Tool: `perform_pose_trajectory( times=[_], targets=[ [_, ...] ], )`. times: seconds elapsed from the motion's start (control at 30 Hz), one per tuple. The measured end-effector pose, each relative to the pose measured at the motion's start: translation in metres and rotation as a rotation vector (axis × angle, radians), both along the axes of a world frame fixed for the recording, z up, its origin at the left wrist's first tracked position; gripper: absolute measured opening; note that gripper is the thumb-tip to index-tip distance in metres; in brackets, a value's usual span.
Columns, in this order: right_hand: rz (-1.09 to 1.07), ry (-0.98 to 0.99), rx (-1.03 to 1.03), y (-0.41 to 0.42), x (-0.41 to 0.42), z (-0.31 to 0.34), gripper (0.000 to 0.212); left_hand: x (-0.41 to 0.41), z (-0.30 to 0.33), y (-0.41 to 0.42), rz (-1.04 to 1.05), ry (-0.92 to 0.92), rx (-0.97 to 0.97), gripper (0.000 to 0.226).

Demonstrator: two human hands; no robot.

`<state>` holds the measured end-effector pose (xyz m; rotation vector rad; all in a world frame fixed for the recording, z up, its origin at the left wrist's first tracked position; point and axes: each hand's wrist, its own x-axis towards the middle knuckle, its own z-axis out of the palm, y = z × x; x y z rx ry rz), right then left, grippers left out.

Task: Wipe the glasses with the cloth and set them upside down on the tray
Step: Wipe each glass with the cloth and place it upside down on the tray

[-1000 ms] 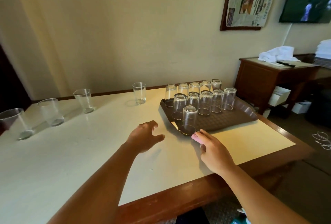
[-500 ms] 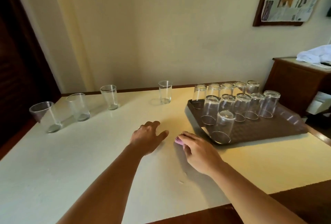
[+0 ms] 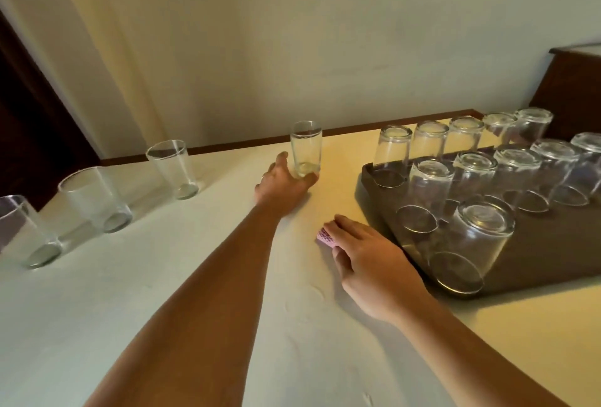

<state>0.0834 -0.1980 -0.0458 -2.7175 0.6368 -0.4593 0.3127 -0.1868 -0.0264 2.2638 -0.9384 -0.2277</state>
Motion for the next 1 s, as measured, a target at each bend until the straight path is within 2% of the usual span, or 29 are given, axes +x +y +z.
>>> perform_pose_trajectory(
  times=[0.1,0.2,0.4,0.57,0.83,1.0],
  targets=[
    [0.003,0.01,-0.005,0.0,0.001,-0.002,0.042,0.011,-0.003,-0.025,0.016,0.144,-0.131,0.092],
    [-0.001,0.019,-0.015,0.0,0.003,-0.002,0.044,0.016,-0.006,-0.042,0.021,0.192,-0.202,0.092],
    [-0.015,0.026,-0.014,-0.002,0.005,-0.005,0.046,0.014,-0.016,-0.047,0.094,0.247,-0.341,0.07],
    [-0.026,0.01,-0.012,-0.002,0.005,-0.008,0.045,0.001,-0.011,-0.029,0.047,0.294,-0.451,0.068],
    [-0.024,-0.005,-0.079,-0.003,0.003,-0.011,0.043,-0.04,0.037,0.051,-0.069,0.84,-0.88,0.048],
    [-0.042,0.029,-0.066,0.008,0.0,-0.002,0.045,-0.092,0.054,0.13,-0.102,1.045,-1.075,0.056]
  ],
)
